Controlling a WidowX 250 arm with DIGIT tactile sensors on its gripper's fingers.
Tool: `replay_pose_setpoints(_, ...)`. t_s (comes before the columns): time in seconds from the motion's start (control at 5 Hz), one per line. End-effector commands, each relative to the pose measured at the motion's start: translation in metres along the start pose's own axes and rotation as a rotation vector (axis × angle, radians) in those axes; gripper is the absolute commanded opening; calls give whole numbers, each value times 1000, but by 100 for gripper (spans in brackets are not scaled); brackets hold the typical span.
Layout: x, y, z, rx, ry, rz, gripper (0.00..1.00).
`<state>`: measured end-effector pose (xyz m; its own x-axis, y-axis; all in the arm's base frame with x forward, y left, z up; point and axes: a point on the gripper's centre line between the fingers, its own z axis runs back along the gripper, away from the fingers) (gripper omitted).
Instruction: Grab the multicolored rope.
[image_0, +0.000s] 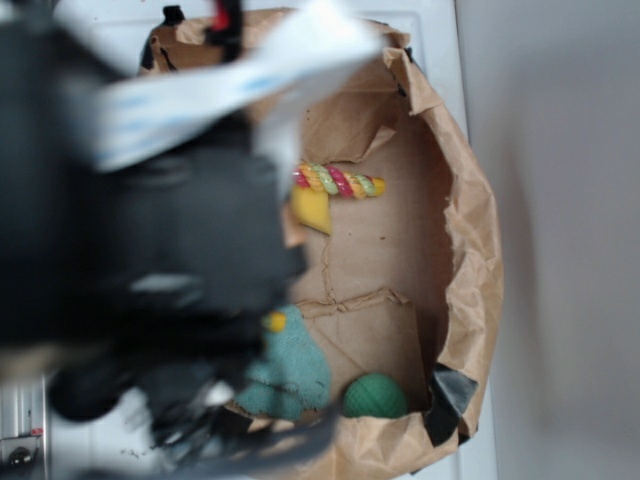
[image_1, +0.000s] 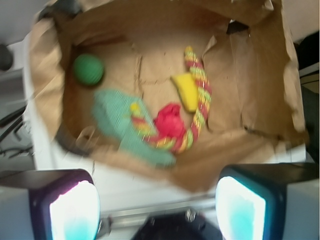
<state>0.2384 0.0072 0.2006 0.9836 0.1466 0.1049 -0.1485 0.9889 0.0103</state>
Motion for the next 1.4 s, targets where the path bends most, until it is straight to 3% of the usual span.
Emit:
replay_pose_setpoints(0.0, 38, 29, -29, 5, -61, -67, 100)
replay_pose_setpoints(0.8, 38, 29, -29, 5, -61, -67, 100)
replay_pose_setpoints(1.0, 58, 42, -53, -19, -95, -2, 100)
replay_pose_setpoints(1.2, 66, 52, -75, 13, -90, -3, 100)
